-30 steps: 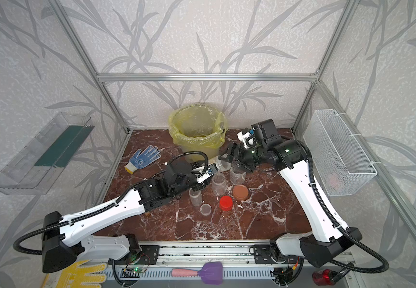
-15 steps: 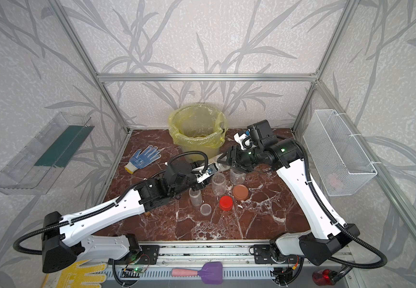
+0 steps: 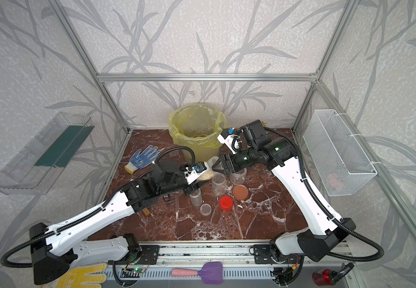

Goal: Empty expired oatmeal from jars
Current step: Unscrew the lid from the jar.

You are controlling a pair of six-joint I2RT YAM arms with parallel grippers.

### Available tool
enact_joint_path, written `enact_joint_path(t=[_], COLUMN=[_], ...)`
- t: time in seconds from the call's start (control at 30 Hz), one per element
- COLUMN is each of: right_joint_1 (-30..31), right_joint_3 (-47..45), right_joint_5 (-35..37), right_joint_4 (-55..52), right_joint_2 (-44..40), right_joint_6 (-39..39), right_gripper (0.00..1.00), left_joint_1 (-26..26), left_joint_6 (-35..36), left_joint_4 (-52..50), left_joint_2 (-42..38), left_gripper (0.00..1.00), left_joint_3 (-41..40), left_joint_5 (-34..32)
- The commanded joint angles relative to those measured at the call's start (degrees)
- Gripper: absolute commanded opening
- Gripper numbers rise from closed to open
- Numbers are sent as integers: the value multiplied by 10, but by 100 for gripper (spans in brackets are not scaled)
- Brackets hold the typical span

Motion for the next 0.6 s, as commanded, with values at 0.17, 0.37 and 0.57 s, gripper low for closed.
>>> enact_joint_path(t=[0.17, 0.37, 0.57], right_joint_1=[15, 15, 1], right_joint_3=[28, -8, -8], right_joint_5=[36, 50, 58], right_joint_4=[-109, -18, -21], right_joint_2=[56, 8, -24], right_joint_6=[-329, -376, -369], right_gripper=[12, 55, 67], left_joint_1=[15, 18, 22], left_joint_6=[-34, -33, -35], left_joint_4=[62, 75, 82], left_joint_2=[-8, -8, 5], left_gripper=[0, 0, 0], left_joint_3=[-5, -19, -24], left_joint_5=[113, 84, 57])
